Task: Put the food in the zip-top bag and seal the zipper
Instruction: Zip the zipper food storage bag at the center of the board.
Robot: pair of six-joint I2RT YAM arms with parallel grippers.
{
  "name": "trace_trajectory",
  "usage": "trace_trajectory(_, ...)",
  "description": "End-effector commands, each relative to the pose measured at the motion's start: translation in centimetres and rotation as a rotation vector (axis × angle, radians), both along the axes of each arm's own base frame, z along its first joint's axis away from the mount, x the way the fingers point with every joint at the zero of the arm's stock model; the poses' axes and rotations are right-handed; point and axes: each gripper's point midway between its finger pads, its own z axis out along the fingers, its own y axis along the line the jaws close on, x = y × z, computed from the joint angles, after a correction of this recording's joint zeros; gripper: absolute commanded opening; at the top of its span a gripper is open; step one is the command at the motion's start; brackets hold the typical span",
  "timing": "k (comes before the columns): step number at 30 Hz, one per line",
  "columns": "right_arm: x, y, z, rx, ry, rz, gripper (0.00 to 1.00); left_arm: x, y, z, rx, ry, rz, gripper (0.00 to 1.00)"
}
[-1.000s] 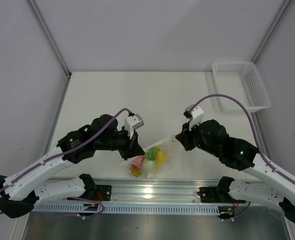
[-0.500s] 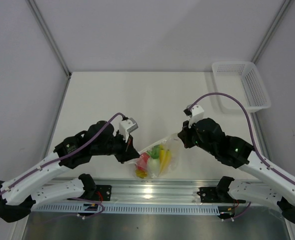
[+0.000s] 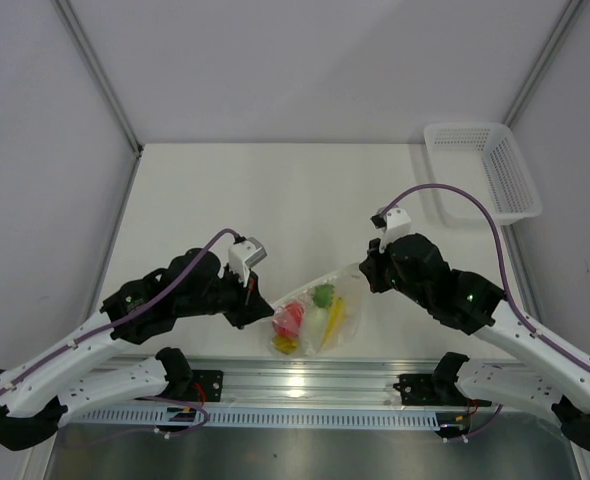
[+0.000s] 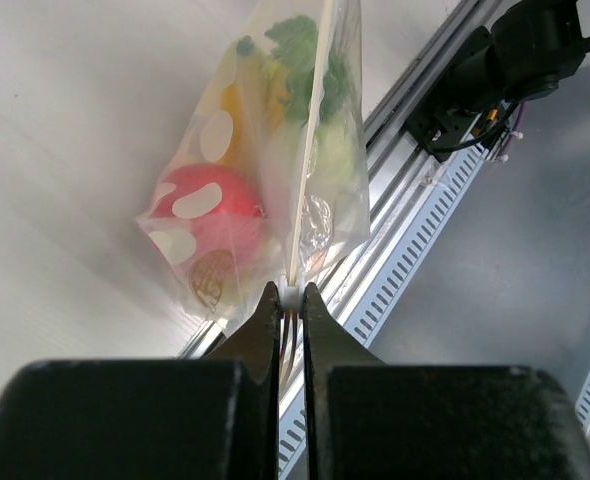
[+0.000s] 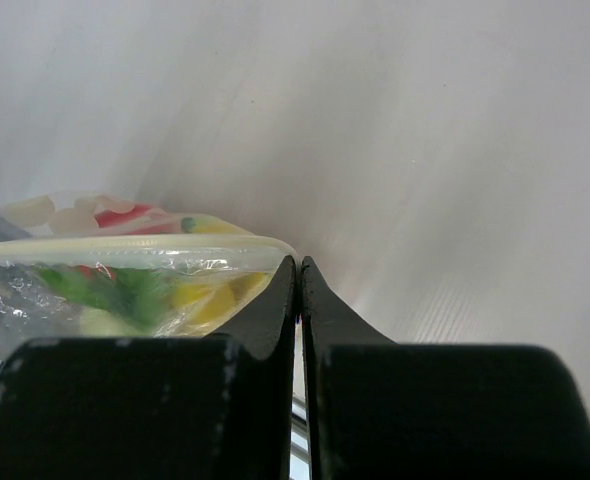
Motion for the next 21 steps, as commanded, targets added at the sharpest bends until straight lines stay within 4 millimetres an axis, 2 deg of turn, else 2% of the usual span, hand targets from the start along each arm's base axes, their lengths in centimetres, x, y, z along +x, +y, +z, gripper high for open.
trace_trajectory(1,1.2,-1.6,0.7,-0.012,-0.042,-0.084,0.0,-0.2,0.7,-0.2,-0.003,0.015,0.036,0.0)
trace_trajectory(21,1.6,-2.6,0.2,-0.027,-0.034,-0.106,0.0,-0.6,2.0,-0.6,0.011,0.018,0.066,0.01)
